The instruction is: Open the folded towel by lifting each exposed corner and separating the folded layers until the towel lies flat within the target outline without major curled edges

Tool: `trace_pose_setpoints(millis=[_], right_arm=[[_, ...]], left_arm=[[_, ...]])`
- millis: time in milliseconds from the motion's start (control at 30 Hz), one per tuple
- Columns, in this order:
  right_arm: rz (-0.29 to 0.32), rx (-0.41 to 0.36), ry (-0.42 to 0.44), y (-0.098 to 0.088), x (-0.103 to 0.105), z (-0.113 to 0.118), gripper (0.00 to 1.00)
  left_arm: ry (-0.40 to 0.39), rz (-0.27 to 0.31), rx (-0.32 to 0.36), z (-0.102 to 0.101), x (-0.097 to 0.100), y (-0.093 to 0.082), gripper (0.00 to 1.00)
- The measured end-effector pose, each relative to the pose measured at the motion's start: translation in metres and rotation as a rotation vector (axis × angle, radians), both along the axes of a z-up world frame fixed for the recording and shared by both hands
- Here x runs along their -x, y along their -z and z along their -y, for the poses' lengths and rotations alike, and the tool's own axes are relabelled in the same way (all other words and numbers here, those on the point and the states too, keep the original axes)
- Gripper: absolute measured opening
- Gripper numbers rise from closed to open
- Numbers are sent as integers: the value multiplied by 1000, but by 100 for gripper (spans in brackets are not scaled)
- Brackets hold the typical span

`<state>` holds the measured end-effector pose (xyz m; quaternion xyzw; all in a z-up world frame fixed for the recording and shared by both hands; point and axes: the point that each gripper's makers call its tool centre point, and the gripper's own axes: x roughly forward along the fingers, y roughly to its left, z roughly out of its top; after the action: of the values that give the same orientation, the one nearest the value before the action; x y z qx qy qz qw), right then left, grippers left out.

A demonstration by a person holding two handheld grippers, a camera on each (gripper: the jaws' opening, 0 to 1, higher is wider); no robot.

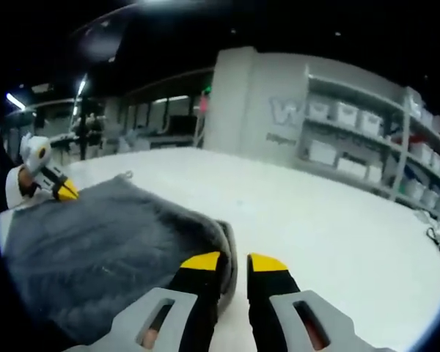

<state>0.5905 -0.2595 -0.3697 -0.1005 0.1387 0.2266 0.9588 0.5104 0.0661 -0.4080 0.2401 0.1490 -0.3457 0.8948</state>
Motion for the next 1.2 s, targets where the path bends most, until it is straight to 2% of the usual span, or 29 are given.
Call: trace_pose_setpoints(millis=[233,367,500,600,833,1000,1200], right_arm=[[-16,-15,1,0,4,3,9],[-34,3,13,2,7,9,6],[-101,-66,11,6,16,10,7],[-134,-71,8,11,20,12,7],[-168,-67,-16,16,28,11,8],[-219,-99,-40,18,40,11,5],[-240,-82,-75,22,50,11,0]], left_arm=[[-1,0,-1,1,1,0,1],[-2,2,-6,1,2,0,1],[-1,4,-11,1,2,0,1],[-1,5,-12,1,2,0,1],[0,7,-14,1,2,0,1],[2,9,-16,1,2,0,1],[3,13,-20,1,2,0,1]])
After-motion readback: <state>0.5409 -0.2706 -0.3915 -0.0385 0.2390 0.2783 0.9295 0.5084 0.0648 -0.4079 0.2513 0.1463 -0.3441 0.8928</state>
